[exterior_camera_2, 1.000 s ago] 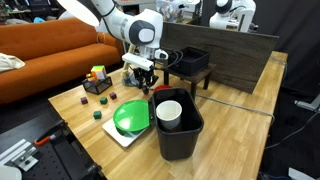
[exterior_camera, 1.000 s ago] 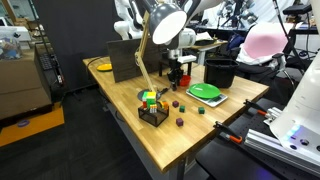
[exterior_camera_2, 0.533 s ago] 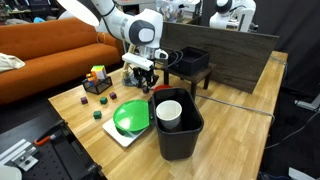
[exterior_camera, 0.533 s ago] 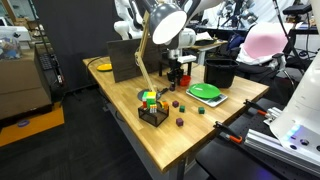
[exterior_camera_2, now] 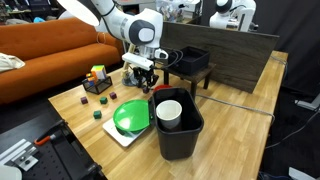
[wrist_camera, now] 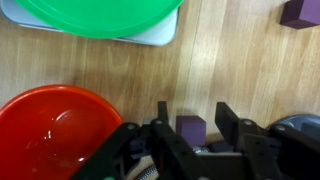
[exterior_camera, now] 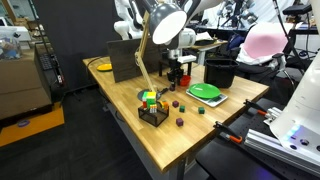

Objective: Move the purple block on the left forward

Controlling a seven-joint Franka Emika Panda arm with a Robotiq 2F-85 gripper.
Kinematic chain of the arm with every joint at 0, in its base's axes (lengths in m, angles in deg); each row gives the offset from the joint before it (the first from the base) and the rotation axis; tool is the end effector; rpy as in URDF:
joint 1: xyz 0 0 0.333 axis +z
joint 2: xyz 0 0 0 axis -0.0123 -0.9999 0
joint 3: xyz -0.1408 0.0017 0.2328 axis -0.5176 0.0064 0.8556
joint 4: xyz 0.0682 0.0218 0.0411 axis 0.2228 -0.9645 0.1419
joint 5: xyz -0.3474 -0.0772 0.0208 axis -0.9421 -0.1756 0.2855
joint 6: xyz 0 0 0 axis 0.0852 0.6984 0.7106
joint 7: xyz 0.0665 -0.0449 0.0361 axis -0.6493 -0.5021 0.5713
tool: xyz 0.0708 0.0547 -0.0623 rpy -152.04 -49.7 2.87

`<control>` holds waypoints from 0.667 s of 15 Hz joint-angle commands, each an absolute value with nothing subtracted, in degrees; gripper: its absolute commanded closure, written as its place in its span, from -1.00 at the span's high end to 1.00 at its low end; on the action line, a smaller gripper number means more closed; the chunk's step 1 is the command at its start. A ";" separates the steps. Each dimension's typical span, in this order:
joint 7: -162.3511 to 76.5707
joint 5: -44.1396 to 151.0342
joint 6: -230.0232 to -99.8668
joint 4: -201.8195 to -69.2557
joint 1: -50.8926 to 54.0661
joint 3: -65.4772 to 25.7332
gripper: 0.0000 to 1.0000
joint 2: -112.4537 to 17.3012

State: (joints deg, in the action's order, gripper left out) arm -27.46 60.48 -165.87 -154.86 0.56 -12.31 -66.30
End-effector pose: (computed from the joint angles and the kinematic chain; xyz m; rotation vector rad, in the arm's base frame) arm 0.5463 0.0347 0.1388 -3.0197 -0.2807 0.2939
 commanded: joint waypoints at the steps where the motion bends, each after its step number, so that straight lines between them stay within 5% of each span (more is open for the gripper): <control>1: -27.72 60.12 -165.78 -154.76 0.17 -11.90 0.07 -66.35; 5: -27.72 60.12 -165.78 -154.76 0.17 -11.90 0.07 -66.35; 6: -27.72 60.12 -165.78 -154.76 0.17 -11.90 0.57 -66.35; 8: -27.19 59.31 -166.43 -156.49 -0.02 -12.46 0.72 -65.56; 9: -27.73 59.85 -165.78 -155.10 0.13 -12.08 0.33 -66.35; 10: -27.73 59.70 -165.79 -155.40 0.08 -12.23 0.49 -66.35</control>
